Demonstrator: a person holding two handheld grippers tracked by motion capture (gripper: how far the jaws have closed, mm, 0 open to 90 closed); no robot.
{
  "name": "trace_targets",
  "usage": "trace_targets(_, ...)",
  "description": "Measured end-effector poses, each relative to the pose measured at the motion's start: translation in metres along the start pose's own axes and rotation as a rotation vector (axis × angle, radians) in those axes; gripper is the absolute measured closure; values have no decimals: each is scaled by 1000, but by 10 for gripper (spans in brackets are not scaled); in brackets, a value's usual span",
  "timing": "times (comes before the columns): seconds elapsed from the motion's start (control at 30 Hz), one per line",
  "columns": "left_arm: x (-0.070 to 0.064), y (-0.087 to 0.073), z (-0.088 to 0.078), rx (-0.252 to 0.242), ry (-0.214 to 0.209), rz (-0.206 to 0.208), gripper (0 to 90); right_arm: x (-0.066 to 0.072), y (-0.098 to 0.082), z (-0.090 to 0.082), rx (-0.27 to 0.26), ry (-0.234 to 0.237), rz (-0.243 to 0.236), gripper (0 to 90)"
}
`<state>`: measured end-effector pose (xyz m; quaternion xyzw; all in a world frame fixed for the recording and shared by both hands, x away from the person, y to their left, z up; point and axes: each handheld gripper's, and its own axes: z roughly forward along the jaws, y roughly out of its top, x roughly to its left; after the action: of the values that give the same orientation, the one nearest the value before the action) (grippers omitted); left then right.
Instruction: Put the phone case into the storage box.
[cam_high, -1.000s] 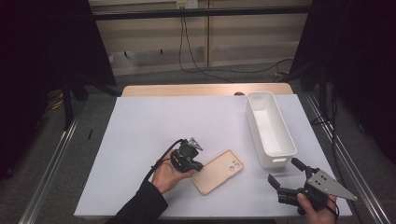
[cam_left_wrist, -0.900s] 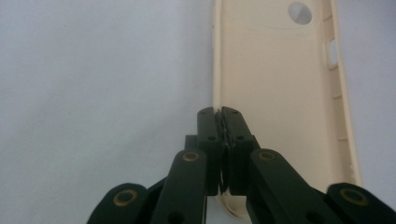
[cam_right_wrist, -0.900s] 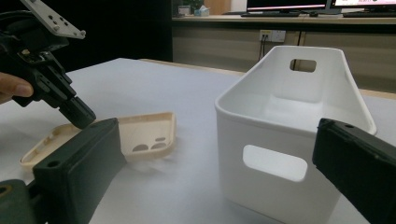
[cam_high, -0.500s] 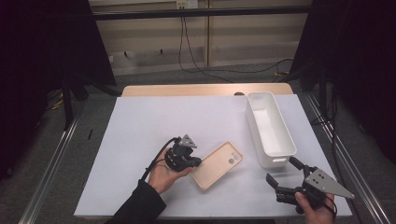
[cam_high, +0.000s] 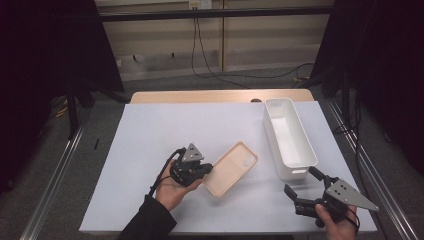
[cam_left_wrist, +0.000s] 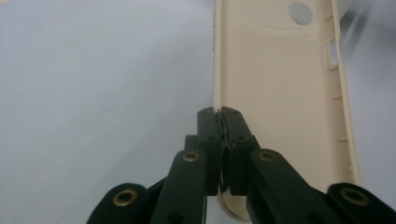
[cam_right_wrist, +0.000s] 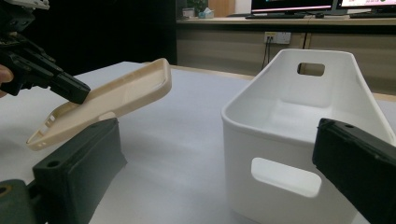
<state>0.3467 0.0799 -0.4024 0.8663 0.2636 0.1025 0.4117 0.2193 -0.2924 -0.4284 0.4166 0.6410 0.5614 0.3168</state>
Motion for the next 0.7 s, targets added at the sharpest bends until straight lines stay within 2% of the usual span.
trace_targets(0.1,-1,-1,-2,-29,12,10,875,0,0,0,0,2,-5,9)
trace_targets(0.37,-5,0,-4,-102,41,-3,875,-2,2,-1,-6,-3,21,6)
trace_targets(0.5,-9,1,-5,-135,47,17,875,3,6,0,-11,9,13,0)
trace_targets(0.6,-11,1,-5,-157,53,17,875,6,6,2,-2,32,-12,0)
trace_targets(0.7,-12,0,-5,-179,59,11,875,9,8,5,1,16,-4,0)
